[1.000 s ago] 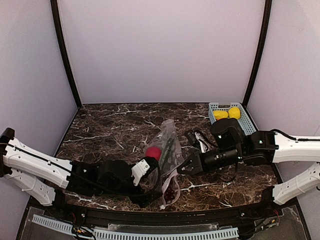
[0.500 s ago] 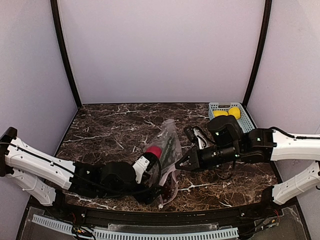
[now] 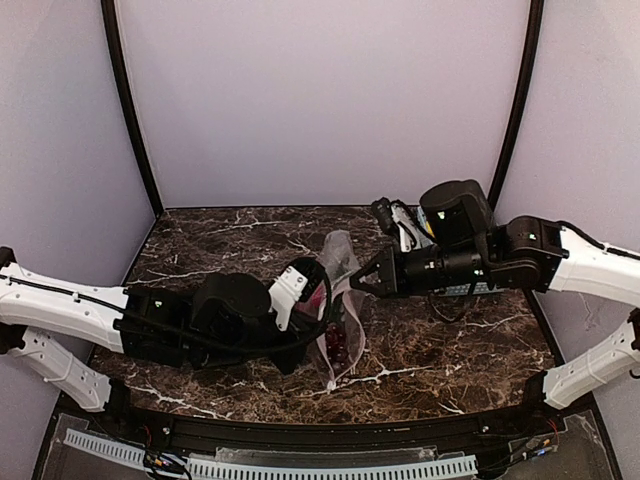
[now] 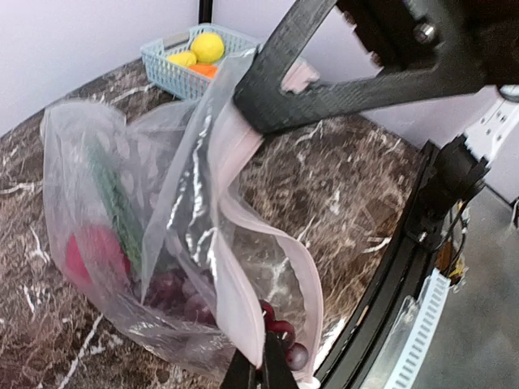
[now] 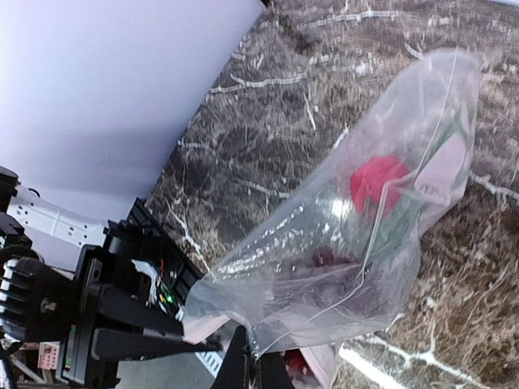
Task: Place the food in the zip-top bag and seal the zipper
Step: Pass from the right arm to the left
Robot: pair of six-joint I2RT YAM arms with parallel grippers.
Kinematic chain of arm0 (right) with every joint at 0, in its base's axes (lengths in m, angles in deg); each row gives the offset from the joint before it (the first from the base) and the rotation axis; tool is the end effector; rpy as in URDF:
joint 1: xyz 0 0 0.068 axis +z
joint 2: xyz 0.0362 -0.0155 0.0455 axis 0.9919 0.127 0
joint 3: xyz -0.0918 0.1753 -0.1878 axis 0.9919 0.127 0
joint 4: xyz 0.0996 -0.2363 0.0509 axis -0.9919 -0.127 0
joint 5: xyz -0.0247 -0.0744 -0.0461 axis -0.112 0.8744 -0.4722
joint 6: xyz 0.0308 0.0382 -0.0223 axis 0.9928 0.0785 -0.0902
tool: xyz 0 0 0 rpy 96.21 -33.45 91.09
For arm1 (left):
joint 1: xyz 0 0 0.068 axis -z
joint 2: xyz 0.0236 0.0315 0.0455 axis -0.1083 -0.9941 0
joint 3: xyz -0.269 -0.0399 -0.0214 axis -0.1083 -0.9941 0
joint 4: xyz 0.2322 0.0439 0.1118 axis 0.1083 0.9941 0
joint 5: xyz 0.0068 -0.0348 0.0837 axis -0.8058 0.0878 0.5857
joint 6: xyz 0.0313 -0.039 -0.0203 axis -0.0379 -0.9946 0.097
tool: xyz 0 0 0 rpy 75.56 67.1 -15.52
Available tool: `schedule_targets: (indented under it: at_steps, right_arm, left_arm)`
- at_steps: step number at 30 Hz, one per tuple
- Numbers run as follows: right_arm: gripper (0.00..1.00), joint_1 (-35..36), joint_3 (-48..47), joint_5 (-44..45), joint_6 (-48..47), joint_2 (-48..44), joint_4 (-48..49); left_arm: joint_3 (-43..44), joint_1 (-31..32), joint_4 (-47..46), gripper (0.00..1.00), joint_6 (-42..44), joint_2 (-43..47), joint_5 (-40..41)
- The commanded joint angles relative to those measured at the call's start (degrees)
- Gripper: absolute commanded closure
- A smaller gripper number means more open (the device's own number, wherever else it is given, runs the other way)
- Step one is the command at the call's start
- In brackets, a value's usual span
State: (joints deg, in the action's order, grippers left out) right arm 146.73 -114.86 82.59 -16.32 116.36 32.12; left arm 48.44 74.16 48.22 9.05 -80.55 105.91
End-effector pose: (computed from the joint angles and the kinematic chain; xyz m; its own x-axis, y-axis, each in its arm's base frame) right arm 0.1201 0.2486 0.3508 -0.8079 -0.0280 -0.5887 -0.4739 0.6247 0.6206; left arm 0.0642 -0.2960 0.2968 -0.3958 0.2101 -0.8940 0.7568 0.6260 -0.1880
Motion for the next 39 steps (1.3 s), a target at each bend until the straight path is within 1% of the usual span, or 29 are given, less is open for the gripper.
schedule_targets:
  at_steps: [1,2,5,7,8,9,10,11,13,14,17,22,26,28,30,33,39]
  right_arm:
    - [1.0,-1.76,-7.76,5.75,-7.42,0.79,-3.88]
    - [1.0,-2.68,-8.64,5.48,-8.18,1.03,-4.31]
    - [1.0,-6.75,-9.24,2.92,-9.71,1.93,-4.49]
    - [1.0,-10.0,-8.37,0.93,-9.88,2.55,-4.32]
    - [1.0,-11.39,-8.04,-0.91,-9.97,2.89,-4.11]
    - [1.0,-12.37,-7.62,-2.16,-10.04,3.25,-3.54]
    - [0.94,-12.97,-7.3,-3.07,-10.1,3.44,-2.76]
    - [0.85,-13.26,-7.11,-3.66,-10.34,3.67,-1.99]
    - [0.59,-13.32,-6.92,-4.77,-10.79,3.59,-0.89]
    - [0.49,-13.32,-6.64,-5.58,-10.92,3.39,-0.25]
    - [0.34,-13.32,-4.54,-7.42,-10.51,2.12,0.84]
    - [0.25,-12.36,3.19,-7.69,-7.27,-1.54,1.25]
    - [0.24,-9.99,12.05,-9.51,-2.98,-5.18,7.2]
    - [0.26,-8.84,16.08,-10.65,0.0,-5.77,11.63]
    - [0.3,-7.9,19.75,-11.08,2.76,-5.45,16.0]
    - [0.36,-7.46,21.67,-10.85,5.74,-3.47,20.33]
    - [0.44,-7.26,21.53,-8.65,7.42,-0.68,22.8]
  left_arm:
    - [8.34,-4.75,6.56,0.99,4.58,3.34,-9.01]
    - [9.4,-7.53,7.67,0.99,4.21,3.33,-14.44]
    - [14.11,-12.07,9.29,0.99,4.65,2.84,-22.6]
    - [16.94,-15.27,11.96,0.99,5.01,0.85,-27.77]
    - [18.12,-17.59,12.34,0.99,4.67,0.28,-31.55]
    - [18.38,-18.57,12.21,0.99,4.03,-0.75,-33.36]
    - [18.46,-20.56,11.94,0.99,3.72,-1.19,-36.59]
    - [18.37,-21.51,11.1,0.99,2.94,-2.04,-37.86]
    - [18.23,-25.05,10.05,0.99,1.61,-3.55,-41.46]
    - [18.2,-25.91,9.58,0.99,1.06,-3.99,-43.78]
    - [18.27,-29.62,6.76,0.99,-0.99,-5.8,-48.64]
    - [20.1,-32.29,5.68,0.99,-1.25,-7.76,-50.78]
    - [21.06,-33.1,5.82,0.99,-1.06,-8.63,-51.98]
    - [21.29,-33.36,5.94,0.99,-0.88,-8.92,-52.27]
    - [21.35,-33.47,5.9,0.99,-0.78,-9.19,-52.45]
    - [21.42,-33.59,5.96,0.99,-0.73,-9.36,-52.64]
    - [21.46,-33.71,6.14,0.99,-0.81,-9.51,-52.94]
